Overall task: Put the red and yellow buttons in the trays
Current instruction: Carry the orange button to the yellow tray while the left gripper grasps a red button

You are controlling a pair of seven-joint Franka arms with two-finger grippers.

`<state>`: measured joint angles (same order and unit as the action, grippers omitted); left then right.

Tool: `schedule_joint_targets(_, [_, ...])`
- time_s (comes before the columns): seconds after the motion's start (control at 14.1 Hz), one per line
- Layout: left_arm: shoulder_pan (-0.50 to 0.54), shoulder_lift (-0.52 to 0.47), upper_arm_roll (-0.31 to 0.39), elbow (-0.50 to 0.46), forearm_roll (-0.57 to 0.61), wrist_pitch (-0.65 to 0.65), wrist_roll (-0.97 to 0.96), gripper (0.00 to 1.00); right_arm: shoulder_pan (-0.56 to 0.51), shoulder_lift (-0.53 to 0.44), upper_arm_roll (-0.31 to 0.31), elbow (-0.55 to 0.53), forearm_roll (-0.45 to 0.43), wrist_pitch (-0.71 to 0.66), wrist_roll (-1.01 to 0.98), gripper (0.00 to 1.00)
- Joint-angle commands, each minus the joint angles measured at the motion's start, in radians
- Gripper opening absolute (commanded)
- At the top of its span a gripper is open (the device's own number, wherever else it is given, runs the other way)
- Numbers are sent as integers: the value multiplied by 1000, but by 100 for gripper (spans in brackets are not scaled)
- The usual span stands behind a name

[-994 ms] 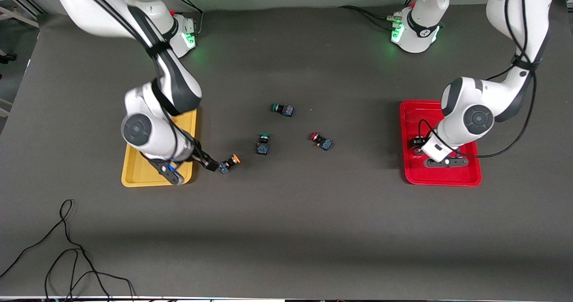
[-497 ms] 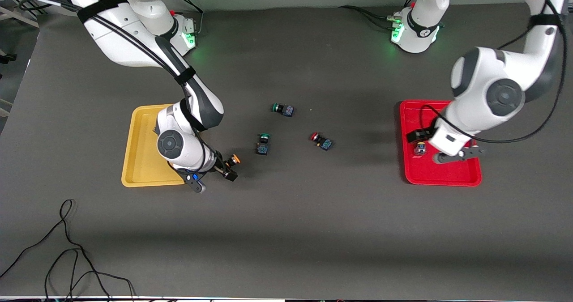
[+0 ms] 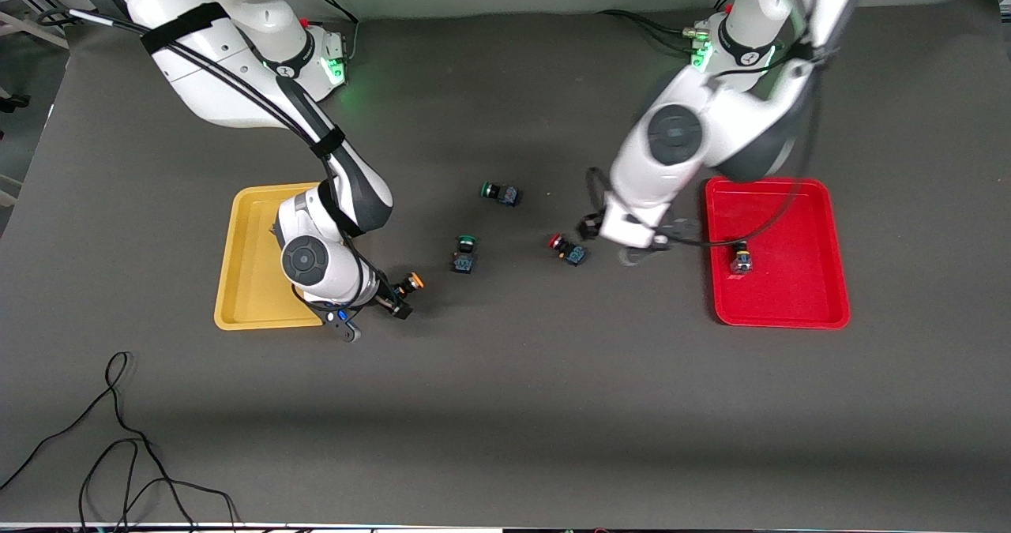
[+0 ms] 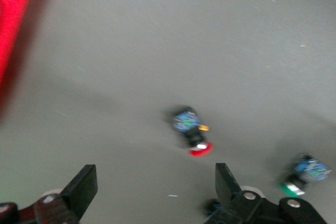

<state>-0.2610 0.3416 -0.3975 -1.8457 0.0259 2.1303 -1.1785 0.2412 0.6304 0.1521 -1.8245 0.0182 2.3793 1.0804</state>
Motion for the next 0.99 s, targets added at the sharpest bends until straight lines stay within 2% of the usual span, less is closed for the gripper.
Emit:
schedule_joint_targets(0.0, [-47,184,17,123,93,71,-214,100,-19,-9,3,-7,-21,14,20,18])
schedule_joint_targets(0.14, [-53,249,17,123,146,118,-332,100,-28,-24,4,-7,-12,6,15,6])
schedule_joint_targets(0.28, [-63,304,22,122,170,149,-401,100,-33,-75,3,-9,-9,-29,13,5])
schedule_joint_targets(0.5, [-75,349,28,120,212,198,-458,100,-71,-199,0,-7,-7,-205,-54,5])
schedule_joint_targets(0.57, [-75,355,31,120,212,198,-463,94,-88,-236,-6,-12,-7,-263,-109,5])
schedule_joint_targets(0.64, [-76,356,31,118,213,198,-463,82,-103,-265,-37,-27,-7,-297,-178,5])
schedule_joint_targets(0.78, [-76,369,32,117,213,197,-463,48,-103,-299,-127,-102,-7,-281,-343,5])
schedule_joint_targets(0.92, [-75,372,32,118,213,195,-461,26,-108,-290,-193,-200,-6,-137,-449,5])
